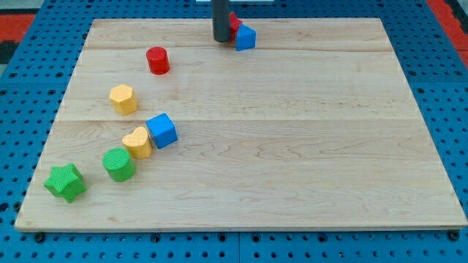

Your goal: Place your arm at the top of the cube

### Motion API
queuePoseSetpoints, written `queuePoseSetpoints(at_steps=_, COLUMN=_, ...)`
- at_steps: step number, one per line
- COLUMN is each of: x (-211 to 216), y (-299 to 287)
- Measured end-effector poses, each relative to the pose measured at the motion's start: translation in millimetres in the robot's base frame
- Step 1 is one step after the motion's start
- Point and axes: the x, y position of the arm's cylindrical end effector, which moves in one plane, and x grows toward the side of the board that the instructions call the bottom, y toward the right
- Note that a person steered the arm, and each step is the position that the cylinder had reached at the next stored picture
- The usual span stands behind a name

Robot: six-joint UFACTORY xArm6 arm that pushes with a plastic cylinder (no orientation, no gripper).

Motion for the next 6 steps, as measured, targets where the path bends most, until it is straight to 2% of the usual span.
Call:
queuePoseSetpoints(at_steps=1, x=21, y=0)
queuePoseSetpoints(at_steps=4, x=105, y=-72)
queuePoseSetpoints(at_steps=5, x=104, y=-98)
queuePoseSetpoints(at_steps=6, x=83, y=-128)
